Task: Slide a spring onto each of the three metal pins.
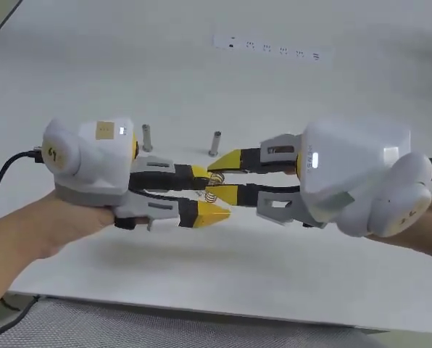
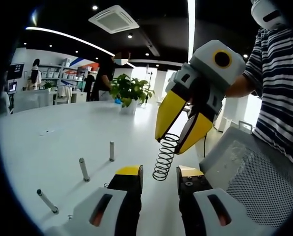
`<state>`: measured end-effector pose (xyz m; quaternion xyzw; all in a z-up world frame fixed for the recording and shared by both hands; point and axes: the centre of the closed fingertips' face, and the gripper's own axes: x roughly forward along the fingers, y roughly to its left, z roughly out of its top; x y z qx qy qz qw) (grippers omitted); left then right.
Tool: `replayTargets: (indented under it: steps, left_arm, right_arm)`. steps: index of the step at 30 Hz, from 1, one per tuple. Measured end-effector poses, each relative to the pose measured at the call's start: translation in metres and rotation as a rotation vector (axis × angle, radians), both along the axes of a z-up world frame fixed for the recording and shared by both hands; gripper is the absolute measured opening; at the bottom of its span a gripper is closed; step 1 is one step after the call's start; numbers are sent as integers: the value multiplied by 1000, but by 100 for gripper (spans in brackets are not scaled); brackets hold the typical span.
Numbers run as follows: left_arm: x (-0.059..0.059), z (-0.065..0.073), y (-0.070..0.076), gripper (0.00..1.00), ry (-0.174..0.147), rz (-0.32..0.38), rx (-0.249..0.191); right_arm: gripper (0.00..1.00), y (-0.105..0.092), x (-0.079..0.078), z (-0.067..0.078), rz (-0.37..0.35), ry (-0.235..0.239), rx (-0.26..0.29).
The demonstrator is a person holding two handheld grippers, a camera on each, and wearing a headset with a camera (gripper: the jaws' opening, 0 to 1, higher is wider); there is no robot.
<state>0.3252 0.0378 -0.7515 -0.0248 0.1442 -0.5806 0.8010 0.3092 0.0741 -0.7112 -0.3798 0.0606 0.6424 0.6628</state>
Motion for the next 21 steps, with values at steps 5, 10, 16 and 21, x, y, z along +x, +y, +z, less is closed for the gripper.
replayTargets:
  steps: [5,10,16,21]
  left_arm:
    - [3,-2,6,31,-4,23,8]
    - [4,-8,17,36,-5,52,31]
    - [11,-12,36,46,-8,112,59]
    - [15,-24,58,53,-12,161,119]
  right_arm:
    - [12,-3,4,-1,-5,-4,-8]
    - [12,-5,10,0,-22,-6,-2]
    - [12,-9,17,-1,-43,-3,-4]
    - [12,-13,17,-3,-52,-2,-8]
